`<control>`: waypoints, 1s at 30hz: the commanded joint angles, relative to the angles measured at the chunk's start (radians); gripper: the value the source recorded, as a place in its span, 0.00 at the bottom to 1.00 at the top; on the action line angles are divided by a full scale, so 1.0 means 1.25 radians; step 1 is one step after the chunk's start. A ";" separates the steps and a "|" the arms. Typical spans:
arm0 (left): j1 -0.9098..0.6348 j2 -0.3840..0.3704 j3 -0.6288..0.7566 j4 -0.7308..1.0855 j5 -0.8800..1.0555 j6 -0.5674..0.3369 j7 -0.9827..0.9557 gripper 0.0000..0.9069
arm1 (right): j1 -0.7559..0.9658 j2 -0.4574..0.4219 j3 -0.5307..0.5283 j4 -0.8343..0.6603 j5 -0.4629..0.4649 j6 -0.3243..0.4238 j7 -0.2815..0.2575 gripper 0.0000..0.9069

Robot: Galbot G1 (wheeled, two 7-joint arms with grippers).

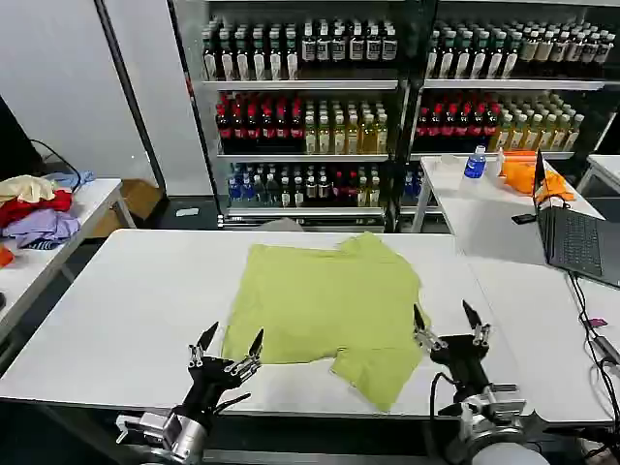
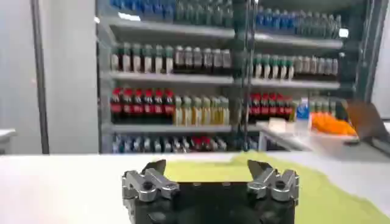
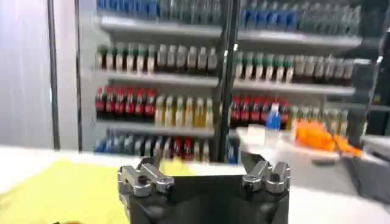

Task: Fold and organize the clothes.

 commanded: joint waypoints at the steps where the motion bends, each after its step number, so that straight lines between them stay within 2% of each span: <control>1: -0.070 0.073 0.010 0.075 -0.078 0.141 -0.039 1.00 | -0.029 -0.038 -0.092 -0.026 0.068 -0.125 0.076 1.00; 7: -0.095 0.095 0.023 0.099 -0.113 0.227 -0.069 1.00 | -0.054 -0.024 -0.124 -0.041 0.072 -0.125 0.094 1.00; 29: -0.203 0.083 0.099 0.225 -0.129 0.227 -0.107 1.00 | -0.056 0.004 -0.170 -0.094 0.054 -0.124 0.105 1.00; 30: -0.205 0.082 0.100 0.229 -0.131 0.228 -0.107 0.96 | -0.057 0.005 -0.170 -0.095 0.054 -0.124 0.107 1.00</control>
